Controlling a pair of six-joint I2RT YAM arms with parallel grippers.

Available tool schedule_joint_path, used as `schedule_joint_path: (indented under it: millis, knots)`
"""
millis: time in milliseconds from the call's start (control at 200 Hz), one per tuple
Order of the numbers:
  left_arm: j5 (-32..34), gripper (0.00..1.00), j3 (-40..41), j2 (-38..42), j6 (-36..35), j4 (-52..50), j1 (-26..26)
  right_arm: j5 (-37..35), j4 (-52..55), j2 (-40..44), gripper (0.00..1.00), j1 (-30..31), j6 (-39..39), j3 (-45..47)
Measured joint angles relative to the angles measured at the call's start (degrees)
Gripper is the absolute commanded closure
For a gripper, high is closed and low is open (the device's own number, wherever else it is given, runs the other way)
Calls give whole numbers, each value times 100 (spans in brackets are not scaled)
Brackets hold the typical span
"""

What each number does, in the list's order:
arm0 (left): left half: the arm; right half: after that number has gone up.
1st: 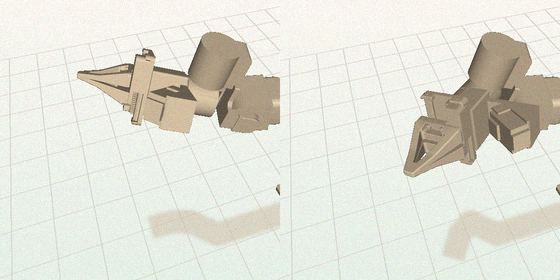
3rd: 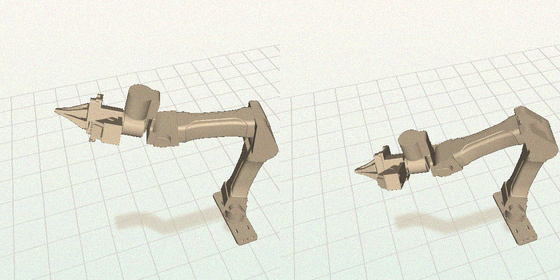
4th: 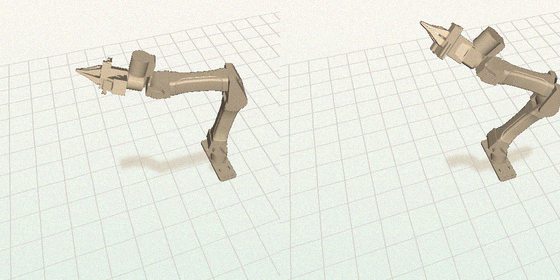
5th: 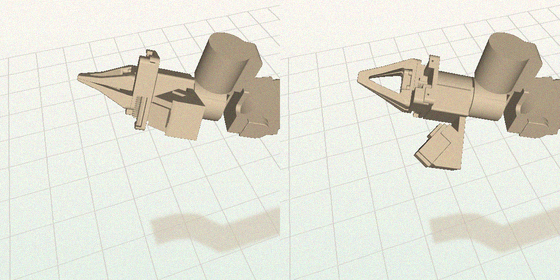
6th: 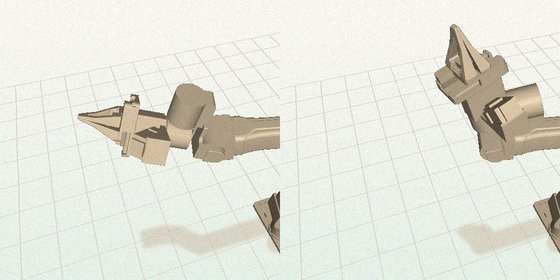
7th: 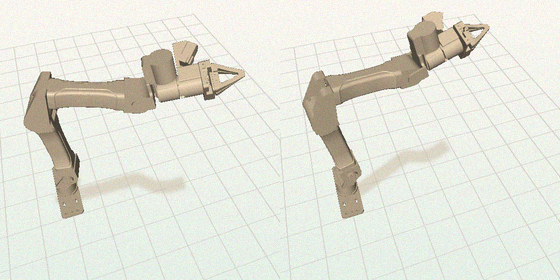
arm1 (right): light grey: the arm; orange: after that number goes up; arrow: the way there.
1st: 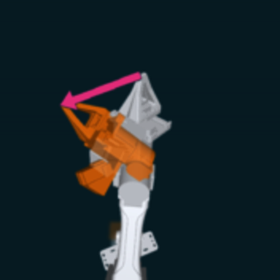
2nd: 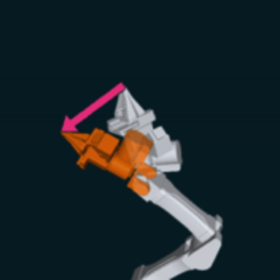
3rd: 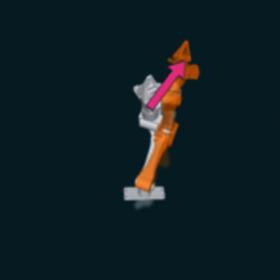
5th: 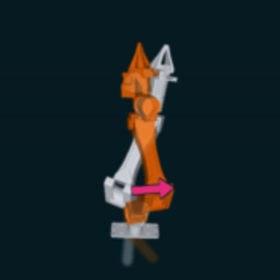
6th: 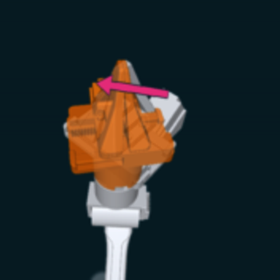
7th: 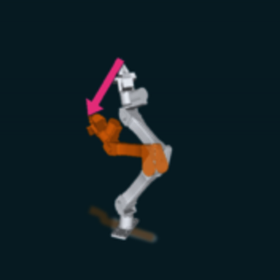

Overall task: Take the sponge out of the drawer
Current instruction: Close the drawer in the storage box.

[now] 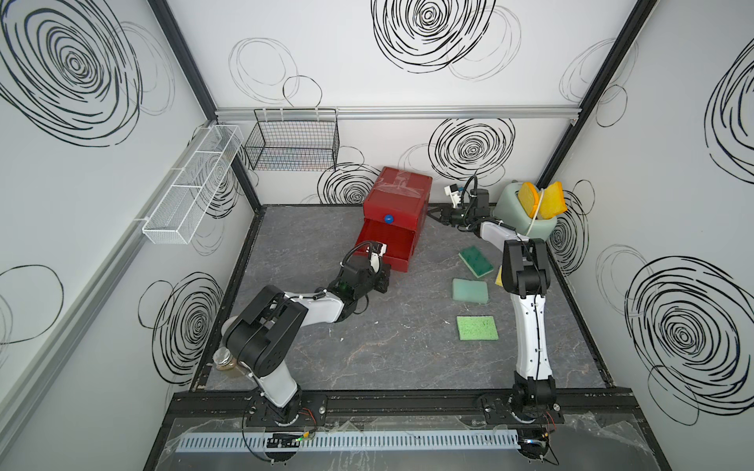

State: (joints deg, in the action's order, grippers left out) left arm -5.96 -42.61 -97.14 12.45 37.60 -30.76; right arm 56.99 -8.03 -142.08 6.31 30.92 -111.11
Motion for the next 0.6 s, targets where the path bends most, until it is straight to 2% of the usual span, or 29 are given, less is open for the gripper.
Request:
schedule_joint_path:
  millis: [325, 600]
  knots:
    - [0, 100, -144, 17, -131, 153, 17, 118, 39, 160, 100, 46, -138, 140]
    - [-4, 100, -144, 17, -170, 155, 20, 72, 356, 815, 100, 48, -487, 321]
